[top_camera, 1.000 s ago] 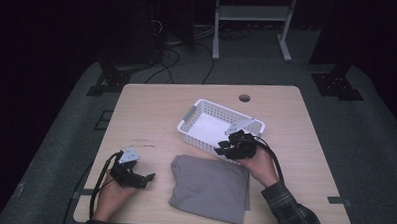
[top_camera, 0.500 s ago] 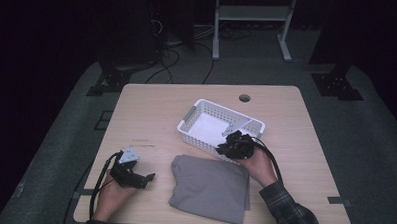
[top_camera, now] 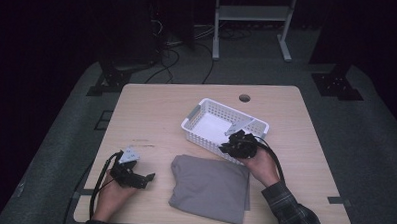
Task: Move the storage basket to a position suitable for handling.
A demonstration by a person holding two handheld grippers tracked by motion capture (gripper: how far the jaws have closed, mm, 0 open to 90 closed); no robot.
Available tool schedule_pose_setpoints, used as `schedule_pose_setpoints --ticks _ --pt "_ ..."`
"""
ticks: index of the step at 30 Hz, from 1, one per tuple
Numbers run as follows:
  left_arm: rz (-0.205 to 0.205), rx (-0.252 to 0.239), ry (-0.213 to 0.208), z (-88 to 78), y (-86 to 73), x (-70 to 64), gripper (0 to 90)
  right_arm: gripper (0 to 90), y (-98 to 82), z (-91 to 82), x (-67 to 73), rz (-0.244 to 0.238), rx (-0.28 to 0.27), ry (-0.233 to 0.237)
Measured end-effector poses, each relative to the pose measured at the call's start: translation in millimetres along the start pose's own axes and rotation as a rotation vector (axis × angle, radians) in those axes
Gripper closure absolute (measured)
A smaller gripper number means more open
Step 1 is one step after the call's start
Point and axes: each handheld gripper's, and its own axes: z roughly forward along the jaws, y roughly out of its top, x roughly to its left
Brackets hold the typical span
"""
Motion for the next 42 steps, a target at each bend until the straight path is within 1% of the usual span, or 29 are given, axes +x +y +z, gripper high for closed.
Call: schedule_pose_setpoints --ticks 11,15,28,32,36,37,39,40,42 --pt "-0.001 -0.001 0.000 0.0 0.0 0.0 0.0 84.6 -7.2 -17.6 -8.5 0.009 -0.008 -0.022" --pt "0.000 0.000 0.000 0.0 0.0 0.0 0.0 84.7 -13.1 -25.6 -13.5 0.017 -0.010 -0.034" --pt "0.002 0.001 0.000 0.0 0.0 0.1 0.0 84.8 -31.3 -48.9 -25.5 0.070 -0.027 -0.066" --pt "0.002 0.002 0.000 -0.1 0.0 0.2 0.0 84.7 -38.9 -56.5 -28.6 0.084 -0.030 -0.079" --pt "0.003 0.002 0.000 -0.1 0.0 0.2 0.0 84.7 -49.4 -66.3 -32.3 0.107 -0.033 -0.094" --pt "0.003 0.002 0.000 -0.1 0.0 0.2 0.0 84.7 -52.0 -68.3 -32.6 0.120 -0.029 -0.097" --pt "0.002 0.001 0.000 -0.1 0.0 0.2 0.0 84.7 -57.9 -72.5 -35.0 0.124 -0.032 -0.104" --pt "0.002 0.001 0.000 -0.1 0.0 0.2 0.0 84.7 -57.9 -72.5 -35.0 0.124 -0.032 -0.104" --pt "0.002 0.001 0.000 -0.1 0.0 0.2 0.0 84.7 -63.3 -77.0 -36.6 0.138 -0.031 -0.112"
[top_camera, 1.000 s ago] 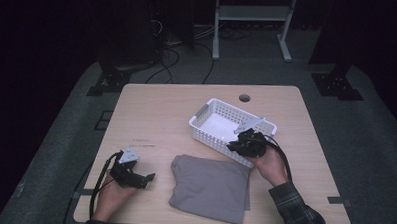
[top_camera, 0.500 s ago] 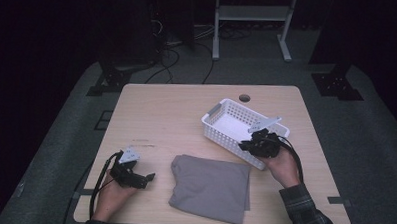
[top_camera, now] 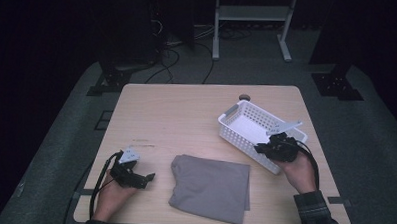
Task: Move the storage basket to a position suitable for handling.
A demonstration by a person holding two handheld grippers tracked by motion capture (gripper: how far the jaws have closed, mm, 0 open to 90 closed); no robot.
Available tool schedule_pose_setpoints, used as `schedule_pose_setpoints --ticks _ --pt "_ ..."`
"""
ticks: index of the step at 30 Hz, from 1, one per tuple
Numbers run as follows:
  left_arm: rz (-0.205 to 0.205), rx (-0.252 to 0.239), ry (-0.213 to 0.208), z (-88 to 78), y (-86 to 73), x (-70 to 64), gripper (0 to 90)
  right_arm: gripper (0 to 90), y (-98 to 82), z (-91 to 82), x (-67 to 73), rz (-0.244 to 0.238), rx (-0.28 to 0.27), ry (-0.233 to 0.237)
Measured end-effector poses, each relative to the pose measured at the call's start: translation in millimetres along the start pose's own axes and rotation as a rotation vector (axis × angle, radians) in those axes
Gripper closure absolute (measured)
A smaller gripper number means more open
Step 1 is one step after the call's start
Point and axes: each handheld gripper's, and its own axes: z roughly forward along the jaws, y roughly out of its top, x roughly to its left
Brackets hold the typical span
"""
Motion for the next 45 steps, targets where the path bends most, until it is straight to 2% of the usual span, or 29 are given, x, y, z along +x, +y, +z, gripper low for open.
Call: schedule_pose_setpoints --ticks 1,4,6,13,28,33,37,41,42,44,45 --pt "0.000 0.000 0.000 0.0 0.0 0.0 0.0 84.7 -4.7 -4.4 -3.0 0.018 0.002 -0.007" --pt "0.000 0.000 0.000 0.0 0.0 0.0 0.0 84.7 -8.9 -8.0 -6.2 0.026 -0.001 -0.015" --pt "0.000 0.000 0.000 0.0 0.0 0.0 0.0 84.7 -15.0 -12.7 -10.6 0.049 0.000 -0.021" --pt "0.000 0.000 0.000 0.0 0.0 0.0 0.0 84.6 -23.0 -18.6 -21.5 0.089 -0.009 -0.042" --pt "0.000 0.000 0.000 0.0 0.0 0.0 0.0 84.1 -31.9 -10.6 -28.7 0.118 0.020 -0.056" --pt "0.000 0.000 0.000 0.0 0.0 0.0 0.0 83.4 -32.5 -8.5 -28.9 0.110 0.026 -0.061" --pt "0.005 -0.002 -0.002 0.0 -0.1 0.6 0.0 81.3 -34.2 -6.2 -30.2 0.124 0.030 -0.042" --pt "0.004 -0.001 -0.002 -0.1 -0.2 0.8 0.0 73.0 -34.3 -7.8 -31.6 0.130 0.013 -0.041" --pt "0.004 -0.001 -0.002 -0.1 -0.1 0.8 0.0 65.0 -33.2 -10.4 -32.0 0.130 -0.005 -0.041" --pt "0.003 -0.001 -0.002 0.0 -0.1 1.0 0.0 61.7 -32.3 -11.5 -31.8 0.133 -0.010 -0.042" --pt "0.001 -0.002 -0.001 0.1 -0.1 1.2 0.0 52.5 -30.1 -12.8 -30.3 0.134 -0.026 -0.049"
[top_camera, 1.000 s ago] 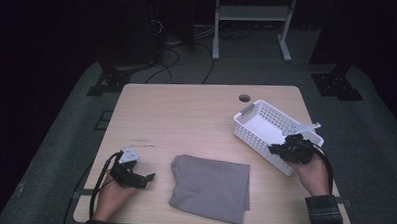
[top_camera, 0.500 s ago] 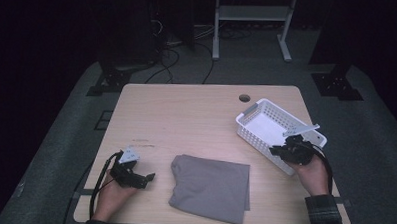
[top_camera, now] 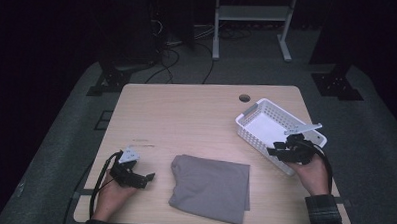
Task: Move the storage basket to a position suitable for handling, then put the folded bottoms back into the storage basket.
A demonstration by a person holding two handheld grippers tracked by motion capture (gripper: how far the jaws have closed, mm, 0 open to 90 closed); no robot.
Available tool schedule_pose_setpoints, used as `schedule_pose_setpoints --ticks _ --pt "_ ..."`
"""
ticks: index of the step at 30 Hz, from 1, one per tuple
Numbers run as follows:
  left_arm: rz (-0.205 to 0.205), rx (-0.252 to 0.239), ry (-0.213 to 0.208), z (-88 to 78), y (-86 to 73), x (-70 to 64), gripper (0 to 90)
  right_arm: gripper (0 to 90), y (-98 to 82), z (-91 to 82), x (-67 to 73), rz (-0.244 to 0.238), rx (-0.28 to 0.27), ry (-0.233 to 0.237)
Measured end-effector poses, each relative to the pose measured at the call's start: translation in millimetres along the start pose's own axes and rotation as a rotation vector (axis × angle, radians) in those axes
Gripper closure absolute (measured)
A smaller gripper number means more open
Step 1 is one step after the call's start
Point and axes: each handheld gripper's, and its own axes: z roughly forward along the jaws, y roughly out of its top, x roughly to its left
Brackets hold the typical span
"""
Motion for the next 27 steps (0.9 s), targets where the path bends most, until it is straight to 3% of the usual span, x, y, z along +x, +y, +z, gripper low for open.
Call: schedule_pose_setpoints --ticks 5,18,27 --pt "-0.001 0.001 0.001 0.0 0.0 0.2 0.0 37.3 4.5 0.1 3.8 0.000 -0.025 -0.005" --pt "-0.001 0.001 0.002 -0.1 0.0 0.2 0.0 13.3 14.3 5.7 22.8 -0.053 -0.047 0.010" --pt "-0.001 0.001 0.001 -0.1 0.0 0.2 0.0 10.7 21.4 6.9 36.0 -0.081 -0.052 0.038"
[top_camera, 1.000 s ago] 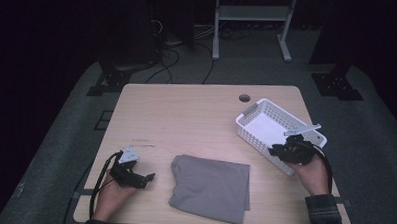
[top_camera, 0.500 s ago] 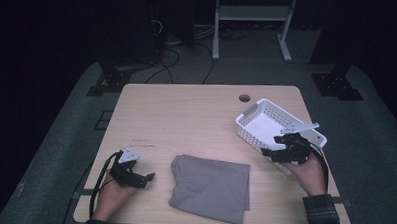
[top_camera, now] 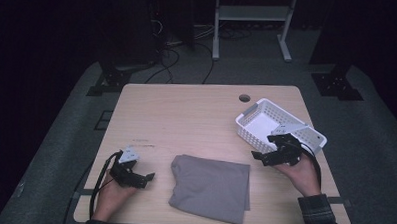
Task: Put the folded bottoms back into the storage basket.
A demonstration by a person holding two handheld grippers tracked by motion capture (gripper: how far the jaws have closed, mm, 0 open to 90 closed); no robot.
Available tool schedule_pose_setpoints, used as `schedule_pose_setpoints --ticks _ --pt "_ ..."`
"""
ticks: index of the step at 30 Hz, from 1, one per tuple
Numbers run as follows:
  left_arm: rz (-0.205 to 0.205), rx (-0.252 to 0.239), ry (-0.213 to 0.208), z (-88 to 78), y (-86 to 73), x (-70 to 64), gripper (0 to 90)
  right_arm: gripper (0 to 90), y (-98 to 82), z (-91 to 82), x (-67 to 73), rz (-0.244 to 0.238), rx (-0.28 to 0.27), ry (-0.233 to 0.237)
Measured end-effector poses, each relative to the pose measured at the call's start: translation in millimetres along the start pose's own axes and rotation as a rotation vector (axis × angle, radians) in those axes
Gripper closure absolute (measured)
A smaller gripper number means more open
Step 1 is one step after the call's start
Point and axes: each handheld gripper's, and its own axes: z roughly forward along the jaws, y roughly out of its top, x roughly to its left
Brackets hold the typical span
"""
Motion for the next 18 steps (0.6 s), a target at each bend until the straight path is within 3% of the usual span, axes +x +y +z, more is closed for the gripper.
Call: schedule_pose_setpoints --ticks 5,18 --pt "0.000 0.000 0.000 0.0 0.0 0.0 0.0 2.4 5.3 7.2 14.1 -0.048 0.013 0.026" --pt "0.000 0.000 0.000 0.0 0.0 0.0 0.0 0.8 14.2 25.9 40.1 -0.122 0.035 0.057"
